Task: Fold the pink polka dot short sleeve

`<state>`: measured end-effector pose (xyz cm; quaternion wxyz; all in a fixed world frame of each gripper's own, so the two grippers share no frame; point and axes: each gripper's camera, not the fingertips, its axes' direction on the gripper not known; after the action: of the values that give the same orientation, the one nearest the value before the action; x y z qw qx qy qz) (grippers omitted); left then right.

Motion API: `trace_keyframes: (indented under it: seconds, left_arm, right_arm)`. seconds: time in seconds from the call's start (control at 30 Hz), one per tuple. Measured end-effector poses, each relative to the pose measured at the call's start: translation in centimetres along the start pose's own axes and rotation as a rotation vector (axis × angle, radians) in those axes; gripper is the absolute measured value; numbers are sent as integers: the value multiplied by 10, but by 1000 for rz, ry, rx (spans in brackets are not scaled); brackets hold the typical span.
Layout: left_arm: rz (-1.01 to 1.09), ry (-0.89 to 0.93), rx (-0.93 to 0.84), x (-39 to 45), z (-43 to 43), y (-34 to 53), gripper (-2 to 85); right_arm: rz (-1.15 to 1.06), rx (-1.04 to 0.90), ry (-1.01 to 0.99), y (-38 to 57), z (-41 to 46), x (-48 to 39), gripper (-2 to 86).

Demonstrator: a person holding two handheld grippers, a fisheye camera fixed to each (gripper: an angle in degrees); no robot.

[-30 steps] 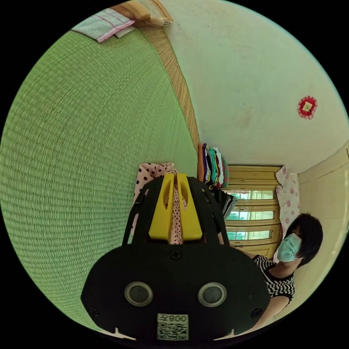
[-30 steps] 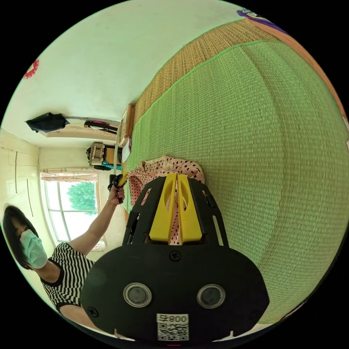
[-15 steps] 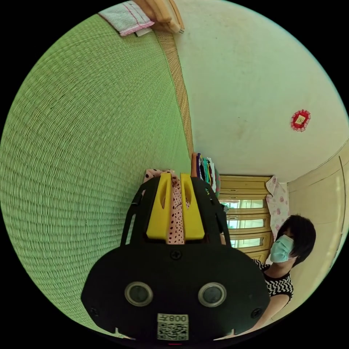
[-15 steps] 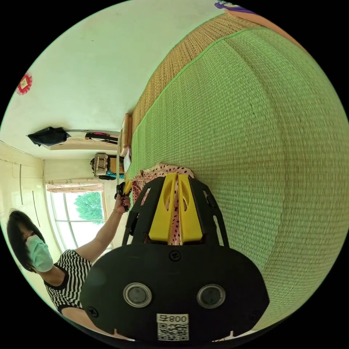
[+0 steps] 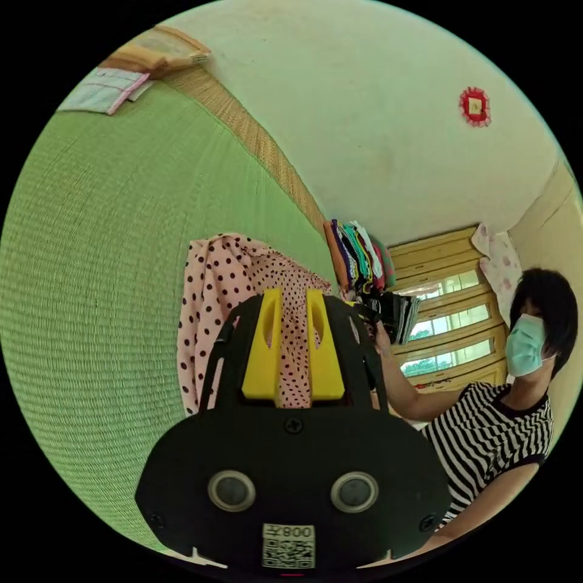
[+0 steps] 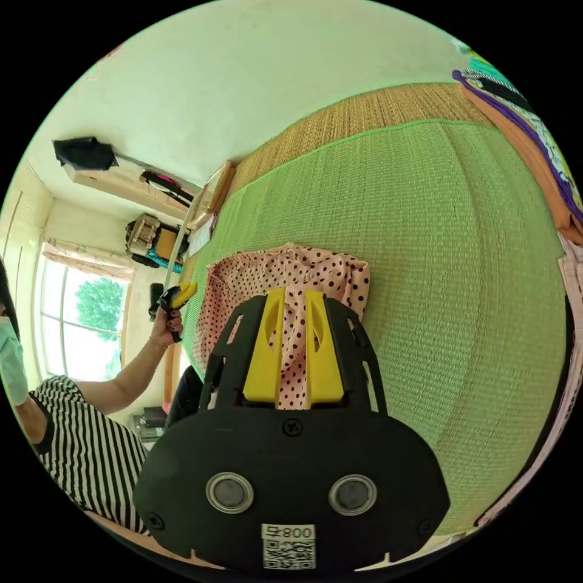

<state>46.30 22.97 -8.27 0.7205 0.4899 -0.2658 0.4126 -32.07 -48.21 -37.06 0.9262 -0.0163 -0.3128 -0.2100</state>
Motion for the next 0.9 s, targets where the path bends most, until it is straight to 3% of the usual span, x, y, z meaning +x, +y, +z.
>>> trace_keyframes:
  seconds: [0.2, 0.43, 0.63, 0.9]
  left_arm:
    - [283, -311, -232, 111, 92, -25, 83]
    - [323, -585, -368, 152, 177, -51, 73]
    - [367, -676, -392, 180, 210, -55, 41]
    - [389, -646, -338, 216, 207, -56, 21]
  right_arm:
    - [-171, -80, 288, 0, 41, -79, 82]
    - [-268, -110, 489, 0, 72, -121, 82]
    - [-287, -180, 572, 7, 99, -128, 64]
    - [-256, -126, 506, 19, 78, -132, 6]
